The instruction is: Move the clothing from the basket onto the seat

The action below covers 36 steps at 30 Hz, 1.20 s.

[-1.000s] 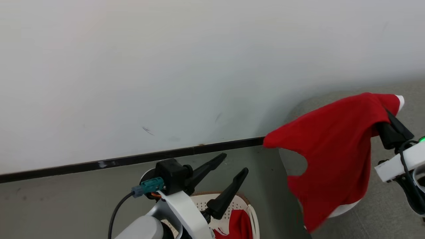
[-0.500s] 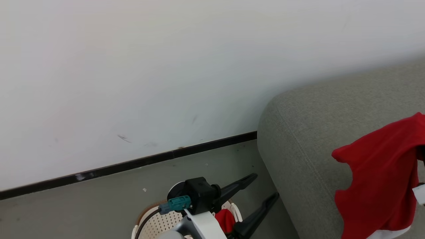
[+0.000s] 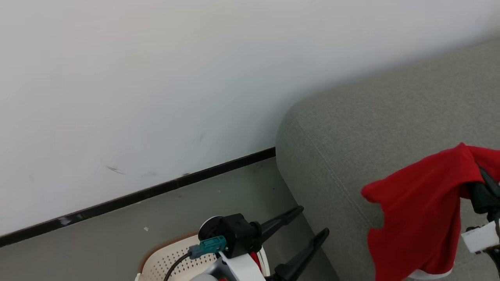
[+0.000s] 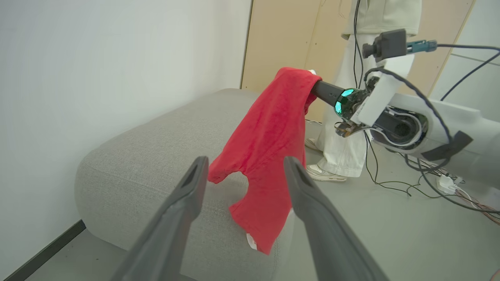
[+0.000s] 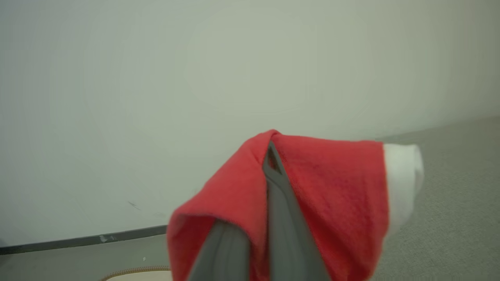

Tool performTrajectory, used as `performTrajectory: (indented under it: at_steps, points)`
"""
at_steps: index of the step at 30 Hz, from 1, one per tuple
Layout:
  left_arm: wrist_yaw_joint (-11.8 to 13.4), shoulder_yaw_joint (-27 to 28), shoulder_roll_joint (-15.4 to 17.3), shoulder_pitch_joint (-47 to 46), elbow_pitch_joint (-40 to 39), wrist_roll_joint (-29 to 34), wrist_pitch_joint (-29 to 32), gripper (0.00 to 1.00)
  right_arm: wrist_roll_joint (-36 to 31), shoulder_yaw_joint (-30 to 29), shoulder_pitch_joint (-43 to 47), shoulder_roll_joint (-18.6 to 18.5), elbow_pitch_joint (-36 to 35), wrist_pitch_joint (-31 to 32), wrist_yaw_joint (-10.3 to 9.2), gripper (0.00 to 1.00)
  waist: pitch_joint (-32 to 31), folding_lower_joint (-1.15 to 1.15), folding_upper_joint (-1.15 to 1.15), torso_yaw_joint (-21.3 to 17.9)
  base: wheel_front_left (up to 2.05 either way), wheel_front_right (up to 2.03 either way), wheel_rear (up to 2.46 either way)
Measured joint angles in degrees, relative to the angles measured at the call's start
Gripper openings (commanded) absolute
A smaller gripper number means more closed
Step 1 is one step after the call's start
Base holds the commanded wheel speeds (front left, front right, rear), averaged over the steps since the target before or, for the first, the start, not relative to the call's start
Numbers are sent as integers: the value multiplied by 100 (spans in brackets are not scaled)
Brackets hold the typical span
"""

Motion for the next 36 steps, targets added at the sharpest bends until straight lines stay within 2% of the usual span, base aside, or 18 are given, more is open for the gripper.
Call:
performTrajectory:
  at_steps: [4,11,21,36]
  points:
    - [8,75,27,1,35,49,-62,100,115,221,-543,-47,7,216,0,0,86,0,0,-102,0,0,0]
    - [167,321,188,1,27,219,-130,100,404,140,-1971,-296,205,645,0,0,318,0,0,-177,0,0,0]
    - [421,552,389,-35,-152,405,-131,100,536,-506,-3620,-554,1118,1015,0,0,735,0,0,-113,0,0,0]
    - [470,361,410,-441,-560,744,41,100,302,-1157,-3955,-928,2618,1020,0,0,1360,0,0,89,0,0,0]
